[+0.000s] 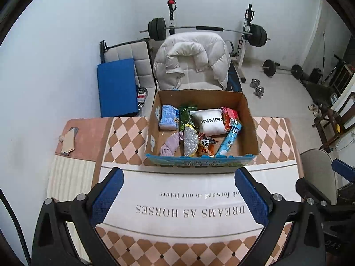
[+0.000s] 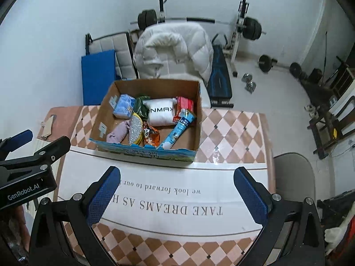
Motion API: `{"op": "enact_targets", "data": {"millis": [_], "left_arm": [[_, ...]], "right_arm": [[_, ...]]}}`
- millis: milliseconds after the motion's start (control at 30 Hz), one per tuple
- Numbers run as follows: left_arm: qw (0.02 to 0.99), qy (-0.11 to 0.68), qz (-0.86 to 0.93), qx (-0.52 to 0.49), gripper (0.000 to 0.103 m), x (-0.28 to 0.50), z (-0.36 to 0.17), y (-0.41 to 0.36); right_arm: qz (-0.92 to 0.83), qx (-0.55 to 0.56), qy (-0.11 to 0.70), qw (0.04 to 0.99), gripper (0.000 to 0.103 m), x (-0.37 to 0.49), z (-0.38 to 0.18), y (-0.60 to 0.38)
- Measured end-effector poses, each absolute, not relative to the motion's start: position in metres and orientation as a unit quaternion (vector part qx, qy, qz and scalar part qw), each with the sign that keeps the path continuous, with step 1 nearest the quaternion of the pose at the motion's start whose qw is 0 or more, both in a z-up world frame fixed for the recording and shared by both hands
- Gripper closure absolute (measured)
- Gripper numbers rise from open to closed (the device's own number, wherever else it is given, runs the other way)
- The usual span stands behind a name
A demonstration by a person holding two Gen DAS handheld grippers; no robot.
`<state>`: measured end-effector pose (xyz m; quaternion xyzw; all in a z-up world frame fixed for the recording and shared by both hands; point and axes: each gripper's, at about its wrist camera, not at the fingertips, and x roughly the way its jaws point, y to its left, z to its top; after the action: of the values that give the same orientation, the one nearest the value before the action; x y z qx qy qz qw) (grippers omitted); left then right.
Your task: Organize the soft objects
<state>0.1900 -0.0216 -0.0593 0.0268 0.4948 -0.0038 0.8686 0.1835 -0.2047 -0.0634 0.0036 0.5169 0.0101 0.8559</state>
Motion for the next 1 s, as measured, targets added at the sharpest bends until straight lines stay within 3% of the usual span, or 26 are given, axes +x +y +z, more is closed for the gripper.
{"op": "enact_targets", "data": {"millis": [533, 1000], "left_arm": [[0.88, 0.475, -0.016, 0.012, 0.001, 0.109, -0.003, -0.02], [0.895, 0.445, 0.002, 0.021, 0.001, 0.107, 0.008, -0.02]], "right_arm": [[0.023, -0.006, 0.464, 0.885, 0.0, 0.081, 0.034, -0.197], [-0.01, -0.006, 0.445, 0.895, 0.0, 0.076, 0.051, -0.203]]}}
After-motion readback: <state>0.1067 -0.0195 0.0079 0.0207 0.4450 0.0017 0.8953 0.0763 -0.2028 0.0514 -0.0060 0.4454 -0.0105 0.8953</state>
